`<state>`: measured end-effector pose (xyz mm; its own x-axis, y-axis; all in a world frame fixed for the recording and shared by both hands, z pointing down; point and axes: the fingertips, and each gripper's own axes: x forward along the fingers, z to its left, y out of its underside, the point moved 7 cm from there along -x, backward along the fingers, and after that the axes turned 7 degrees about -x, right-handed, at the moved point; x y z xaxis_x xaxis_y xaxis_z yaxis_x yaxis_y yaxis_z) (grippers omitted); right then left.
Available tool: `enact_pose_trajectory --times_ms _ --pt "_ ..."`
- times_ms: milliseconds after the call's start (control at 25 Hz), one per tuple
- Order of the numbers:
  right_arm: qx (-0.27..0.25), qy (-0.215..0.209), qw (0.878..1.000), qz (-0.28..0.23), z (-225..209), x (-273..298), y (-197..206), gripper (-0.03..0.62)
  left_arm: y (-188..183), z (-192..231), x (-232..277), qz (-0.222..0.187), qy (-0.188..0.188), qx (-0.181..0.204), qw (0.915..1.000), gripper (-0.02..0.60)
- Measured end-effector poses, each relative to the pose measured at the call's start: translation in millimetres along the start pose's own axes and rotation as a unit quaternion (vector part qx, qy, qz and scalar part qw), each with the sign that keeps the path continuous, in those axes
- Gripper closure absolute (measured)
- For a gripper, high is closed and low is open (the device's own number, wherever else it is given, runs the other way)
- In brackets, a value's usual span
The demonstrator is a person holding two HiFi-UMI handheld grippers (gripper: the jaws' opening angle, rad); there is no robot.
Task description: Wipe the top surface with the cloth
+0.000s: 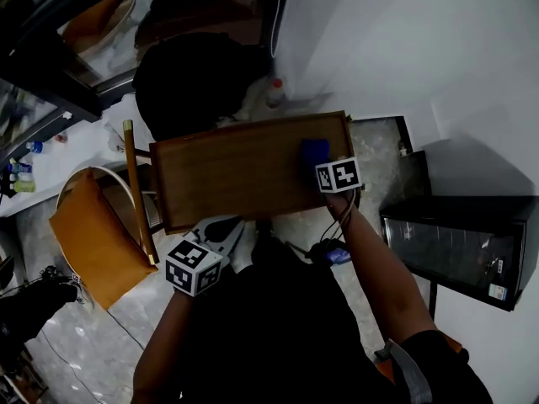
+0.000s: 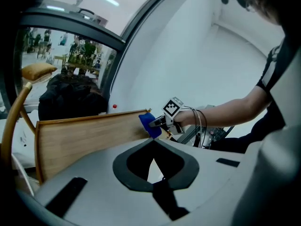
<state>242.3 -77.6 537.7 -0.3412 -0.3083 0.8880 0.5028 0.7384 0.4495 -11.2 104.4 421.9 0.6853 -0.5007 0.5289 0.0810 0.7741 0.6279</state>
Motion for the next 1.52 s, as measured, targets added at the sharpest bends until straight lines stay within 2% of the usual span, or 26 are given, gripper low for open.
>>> enact_pose_trajectory --times_ms 160,360,520,680,880,1120,1360,1520 --pt "-0.035 -0.105 0.993 -0.033 115.4 21.9 -33.5 0.514 8.5 23.4 -50.5 -0.018 -0.014 -0.008 0.9997 0.577" --pt "-0.048 -0.231 0.972 -0.019 267.9 61.6 -43.2 0.514 34.0 58.4 -126.8 -0.024 -0.036 -0.018 0.9989 0.577" --pt "-0.066 -0.266 0.962 0.005 355.5 92.5 -36.3 0.514 60.4 89.4 -177.0 -0.025 -0.064 -0.036 0.9970 0.577" --pt "-0.077 -0.276 0.958 0.011 408.9 115.1 -34.5 0.514 82.0 108.5 -208.8 -0.022 -0.080 -0.051 0.9952 0.577" --pt "-0.126 -0.230 0.965 0.017 419.9 134.1 -33.4 0.513 96.6 119.8 -226.2 -0.011 -0.079 -0.054 0.9953 0.577" --pt "-0.144 -0.228 0.963 0.028 415.4 132.9 -33.5 0.514 96.0 123.2 -225.9 -0.009 -0.071 -0.054 0.9960 0.577" --pt "-0.171 -0.217 0.960 0.037 394.1 127.2 -27.2 0.516 80.7 114.9 -211.0 -0.010 -0.062 -0.041 0.9972 0.577" --pt "-0.181 -0.208 0.960 0.043 365.6 120.6 -22.8 0.516 69.4 112.2 -195.9 -0.014 -0.072 -0.041 0.9965 0.577"
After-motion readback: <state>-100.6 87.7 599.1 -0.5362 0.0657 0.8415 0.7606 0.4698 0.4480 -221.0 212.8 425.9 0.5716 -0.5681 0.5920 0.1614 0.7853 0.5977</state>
